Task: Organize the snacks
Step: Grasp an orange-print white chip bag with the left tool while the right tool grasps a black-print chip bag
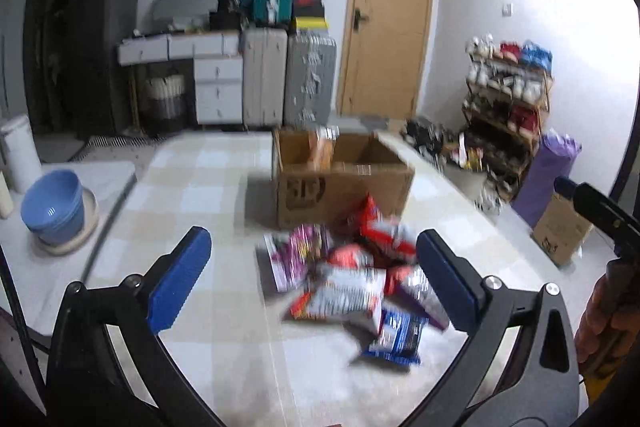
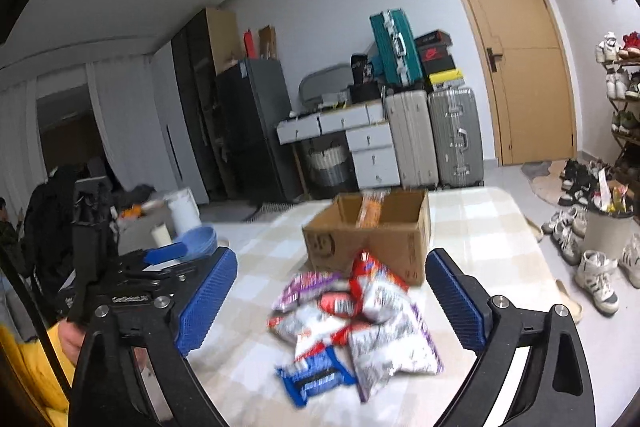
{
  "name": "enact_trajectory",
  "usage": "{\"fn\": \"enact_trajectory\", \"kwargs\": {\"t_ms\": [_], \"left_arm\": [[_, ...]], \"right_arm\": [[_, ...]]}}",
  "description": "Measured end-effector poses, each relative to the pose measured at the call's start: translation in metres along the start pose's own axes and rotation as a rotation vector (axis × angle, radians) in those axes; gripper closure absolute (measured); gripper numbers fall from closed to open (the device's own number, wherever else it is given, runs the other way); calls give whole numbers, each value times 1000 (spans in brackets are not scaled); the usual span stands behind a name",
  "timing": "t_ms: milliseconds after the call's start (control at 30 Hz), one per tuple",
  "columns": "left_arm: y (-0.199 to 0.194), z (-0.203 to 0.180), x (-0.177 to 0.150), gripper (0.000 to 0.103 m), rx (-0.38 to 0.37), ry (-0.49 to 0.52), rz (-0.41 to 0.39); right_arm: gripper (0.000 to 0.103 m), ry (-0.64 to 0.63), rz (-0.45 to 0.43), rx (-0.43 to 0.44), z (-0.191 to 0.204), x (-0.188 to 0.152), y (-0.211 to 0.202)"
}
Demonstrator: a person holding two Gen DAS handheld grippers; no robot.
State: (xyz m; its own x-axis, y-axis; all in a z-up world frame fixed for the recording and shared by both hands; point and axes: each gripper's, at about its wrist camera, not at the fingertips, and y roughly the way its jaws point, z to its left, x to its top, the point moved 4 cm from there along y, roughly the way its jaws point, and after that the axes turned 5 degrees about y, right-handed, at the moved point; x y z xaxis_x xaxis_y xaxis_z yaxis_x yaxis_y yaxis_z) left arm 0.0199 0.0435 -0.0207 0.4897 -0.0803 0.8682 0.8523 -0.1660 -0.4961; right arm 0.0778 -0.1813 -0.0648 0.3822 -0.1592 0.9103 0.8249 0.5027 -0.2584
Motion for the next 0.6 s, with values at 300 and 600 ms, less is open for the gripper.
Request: {"fn": "enact_trajectory", "kwargs": {"t_ms": [300,600], "left_arm": [[57,-12,-40,1,-73,8,147],[97,-16,-52,1,-88,-3,244]], "right_arm": [[6,-37,76,-39,5,-33,17],[6,-14,127,-63,-3,-46,33]]}}
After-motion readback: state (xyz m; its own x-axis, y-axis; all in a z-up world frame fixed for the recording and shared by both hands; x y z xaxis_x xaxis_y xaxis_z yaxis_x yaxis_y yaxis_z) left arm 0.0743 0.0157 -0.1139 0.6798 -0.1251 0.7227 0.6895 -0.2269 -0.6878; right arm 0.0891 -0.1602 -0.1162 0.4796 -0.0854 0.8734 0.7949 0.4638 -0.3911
